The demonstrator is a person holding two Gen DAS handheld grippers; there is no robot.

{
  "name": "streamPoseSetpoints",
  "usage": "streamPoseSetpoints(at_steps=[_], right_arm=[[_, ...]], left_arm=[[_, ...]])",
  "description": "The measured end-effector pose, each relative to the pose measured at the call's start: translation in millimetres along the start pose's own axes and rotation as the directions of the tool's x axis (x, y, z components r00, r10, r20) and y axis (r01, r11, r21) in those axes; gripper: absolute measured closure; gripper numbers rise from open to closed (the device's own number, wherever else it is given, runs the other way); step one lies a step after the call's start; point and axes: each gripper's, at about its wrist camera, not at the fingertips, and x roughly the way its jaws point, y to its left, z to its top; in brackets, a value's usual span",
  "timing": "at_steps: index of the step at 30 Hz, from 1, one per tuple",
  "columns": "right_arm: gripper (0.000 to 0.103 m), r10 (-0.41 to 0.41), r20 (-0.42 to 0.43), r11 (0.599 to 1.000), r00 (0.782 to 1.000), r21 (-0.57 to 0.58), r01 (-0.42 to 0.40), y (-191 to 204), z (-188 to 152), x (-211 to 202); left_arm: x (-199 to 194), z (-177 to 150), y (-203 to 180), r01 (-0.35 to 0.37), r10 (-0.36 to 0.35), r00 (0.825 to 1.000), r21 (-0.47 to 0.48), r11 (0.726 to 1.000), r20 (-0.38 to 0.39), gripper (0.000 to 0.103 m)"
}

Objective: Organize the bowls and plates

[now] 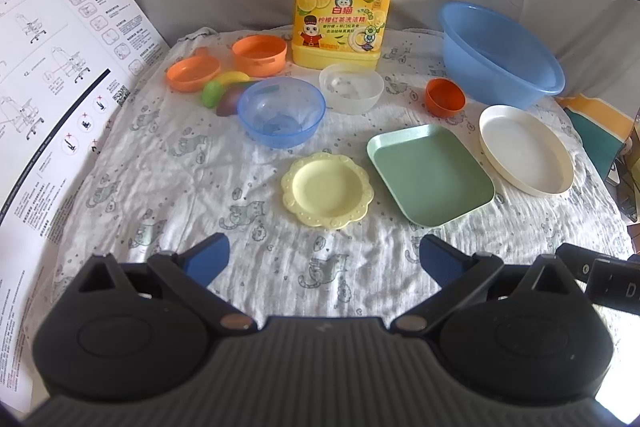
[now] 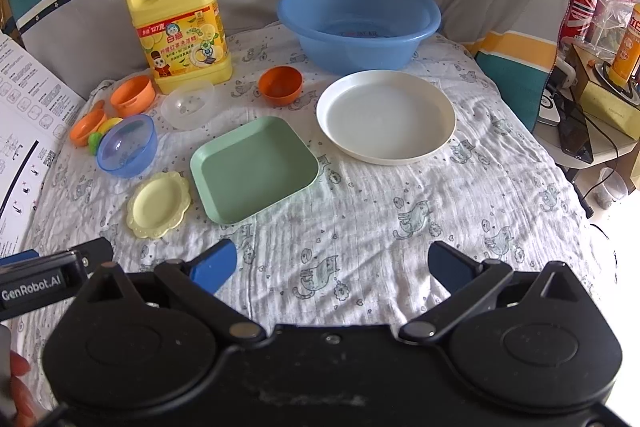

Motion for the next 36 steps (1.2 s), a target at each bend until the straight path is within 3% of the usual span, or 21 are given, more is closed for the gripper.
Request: streamPoseSetpoints(at_steps=[36], right_arm=[[0.0, 0.0, -0.013, 1.0, 1.0, 0.017, 0.001, -0.3, 0.1, 1.4]], left_arm=[[-2.0, 1.7, 5.4, -0.01, 0.01, 1.0, 0.011, 1.0, 0.005, 0.0]])
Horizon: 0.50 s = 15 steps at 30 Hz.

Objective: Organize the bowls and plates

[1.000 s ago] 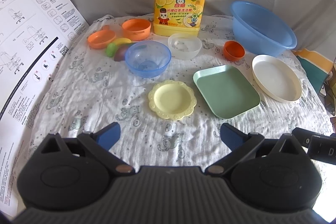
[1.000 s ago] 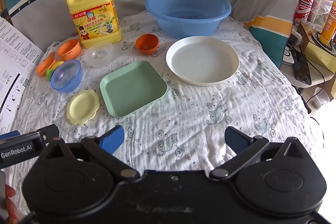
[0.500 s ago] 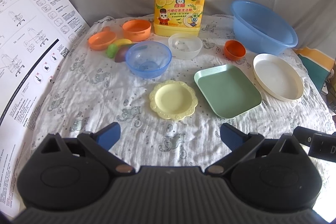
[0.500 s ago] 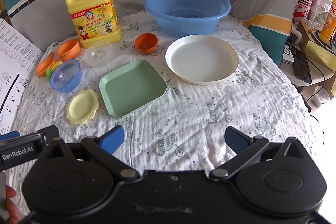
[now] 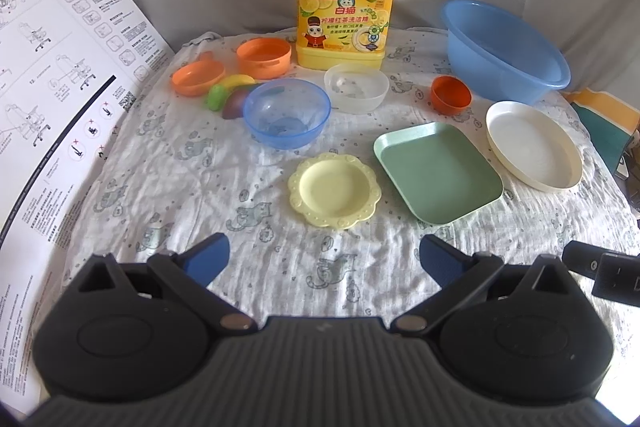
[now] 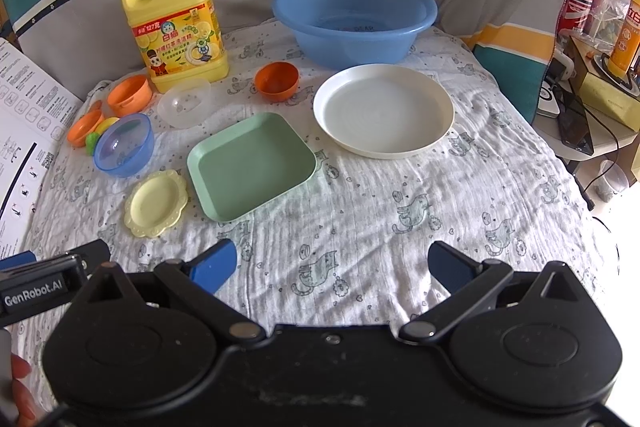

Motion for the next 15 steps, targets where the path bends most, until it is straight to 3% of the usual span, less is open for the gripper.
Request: streamPoseSetpoints(at_steps=[15], right_arm=[[0.0, 0.004, -0.021, 1.0, 1.0, 0.018, -0.004, -5.2, -1.5, 8.6]], left_arm=[[6.1, -3.3, 5.2, -0.009, 0.01, 1.0, 0.028, 1.0, -0.012, 0.0]])
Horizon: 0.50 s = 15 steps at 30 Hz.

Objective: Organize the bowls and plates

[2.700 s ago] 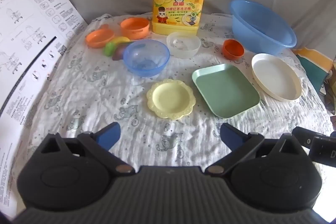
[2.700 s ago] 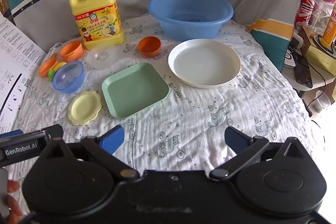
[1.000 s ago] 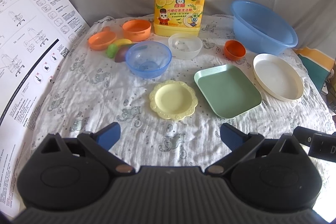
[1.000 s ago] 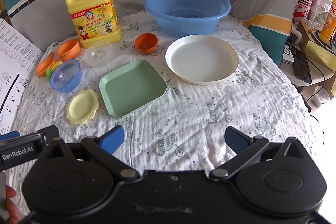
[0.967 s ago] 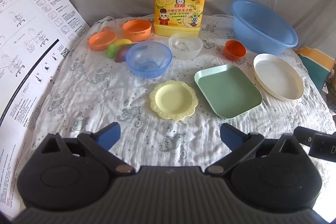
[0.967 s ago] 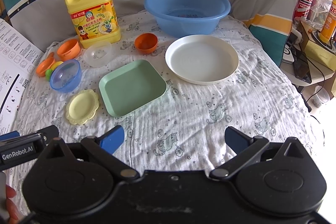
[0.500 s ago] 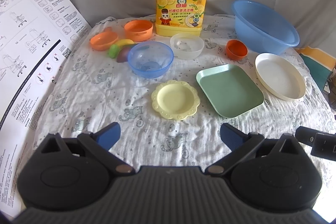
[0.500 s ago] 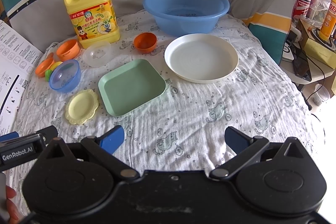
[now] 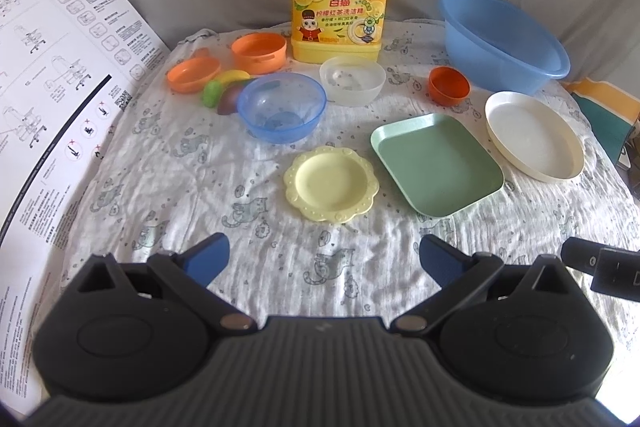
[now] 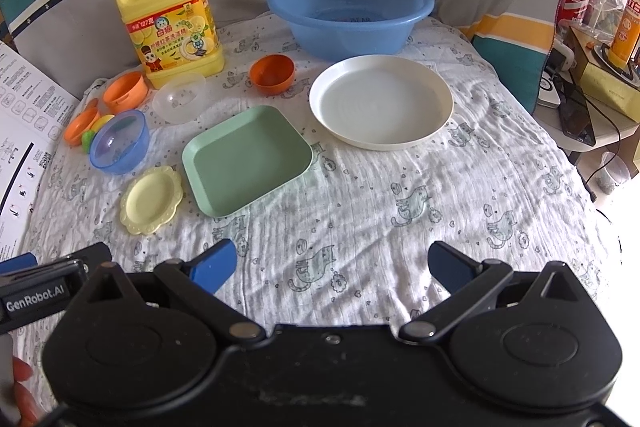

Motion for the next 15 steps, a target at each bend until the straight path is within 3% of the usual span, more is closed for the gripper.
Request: streamPoseSetpoints(at_steps=[15], right_arm=[[0.0, 0.002, -0.038, 0.999, 0.999, 0.051, 0.0, -17.0, 1.0, 24.4]], left_arm=[[27.0, -2.2, -39.4, -0.004, 0.005, 1.0, 0.064, 0.998, -0.025, 0.0]])
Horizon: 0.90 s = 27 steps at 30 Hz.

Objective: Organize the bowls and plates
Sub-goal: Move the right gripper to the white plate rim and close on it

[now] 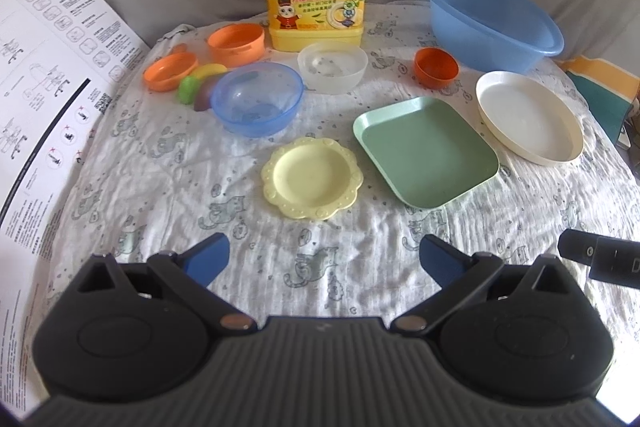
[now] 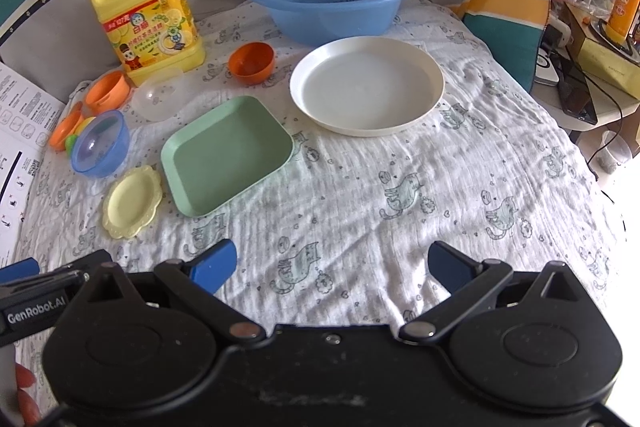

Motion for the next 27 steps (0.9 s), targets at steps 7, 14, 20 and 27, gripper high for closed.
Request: streamPoseSetpoints(at_steps=[7, 14, 20, 27], right_arm=[[0.0, 0.036, 0.023, 0.998, 0.999, 0.052, -0.037, -26.7, 10.2, 23.4], [0.0, 0.011, 0.086, 1.0, 0.996, -0.004, -0.011, -55.8, 35.2, 50.8], [0.0, -0.024, 0.089, 0.995, 0.996, 0.095, 0.016, -95.0, 74.7, 85.8], [0.003, -0.032, 0.145, 0.992, 0.989, 0.129, 0.013, -126.5, 119.2, 121.1]], left_arm=[[18.6, 15.8, -17.8, 0.063, -0.064, 0.998, 0.046, 0.997, 0.016, 0.0], [42.8, 47.4, -52.4, 0.119, -0.126, 0.991, 0.123, 0.985, 0.045, 0.0], [69.1, 74.0, -88.1, 0.15, -0.157, 0.987, 0.186, 0.971, 0.024, 0.0], [105.9, 102.8, -131.1, 0.178, -0.184, 0.983, 0.221, 0.959, 0.005, 0.0]])
